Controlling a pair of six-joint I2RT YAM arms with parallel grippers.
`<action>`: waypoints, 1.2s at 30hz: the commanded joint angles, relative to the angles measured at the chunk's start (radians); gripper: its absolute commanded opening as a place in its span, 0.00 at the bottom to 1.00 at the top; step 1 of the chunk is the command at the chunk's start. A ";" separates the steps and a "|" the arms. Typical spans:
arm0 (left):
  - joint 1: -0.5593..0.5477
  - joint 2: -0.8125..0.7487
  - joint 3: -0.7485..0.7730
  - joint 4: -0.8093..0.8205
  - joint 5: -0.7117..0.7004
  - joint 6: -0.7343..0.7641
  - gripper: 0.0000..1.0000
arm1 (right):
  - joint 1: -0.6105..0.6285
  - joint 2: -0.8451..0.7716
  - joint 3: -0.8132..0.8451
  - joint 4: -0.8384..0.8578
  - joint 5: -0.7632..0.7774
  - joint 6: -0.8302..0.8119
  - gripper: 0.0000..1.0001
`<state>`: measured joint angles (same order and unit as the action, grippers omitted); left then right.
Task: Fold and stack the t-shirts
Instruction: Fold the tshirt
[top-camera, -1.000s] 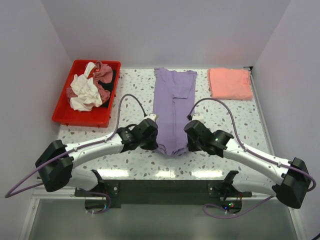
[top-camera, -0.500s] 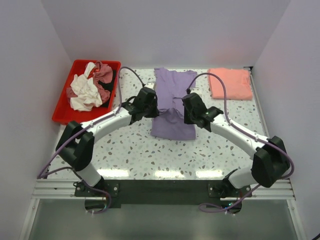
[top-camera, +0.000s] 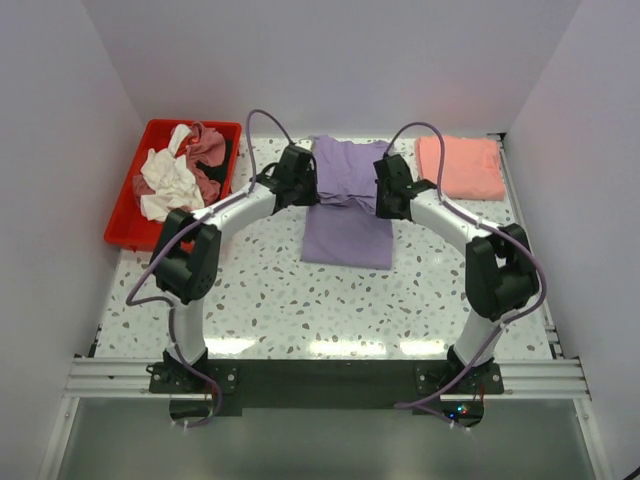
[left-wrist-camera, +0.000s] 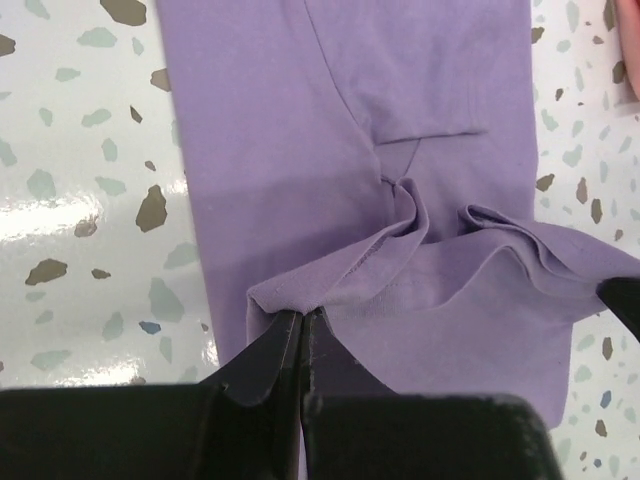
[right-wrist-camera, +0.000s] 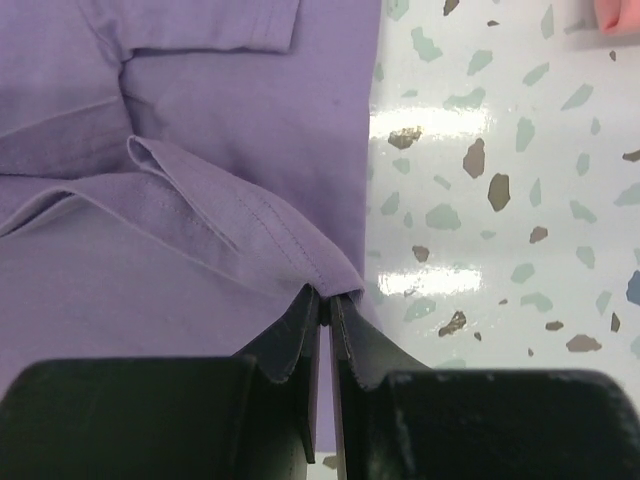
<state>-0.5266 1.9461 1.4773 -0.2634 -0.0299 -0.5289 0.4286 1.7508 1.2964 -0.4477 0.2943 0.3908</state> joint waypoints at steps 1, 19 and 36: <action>0.022 0.042 0.070 0.000 0.025 0.053 0.00 | -0.014 0.044 0.076 0.033 -0.006 -0.036 0.08; 0.089 0.211 0.216 -0.056 0.018 0.063 0.00 | -0.076 0.223 0.173 0.118 -0.121 -0.061 0.10; 0.091 0.008 0.109 -0.040 0.076 0.090 1.00 | -0.091 0.112 0.244 -0.013 -0.145 -0.066 0.99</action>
<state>-0.4450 2.1094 1.6592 -0.3485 0.0174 -0.4358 0.3401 1.9873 1.5730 -0.4465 0.2035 0.3271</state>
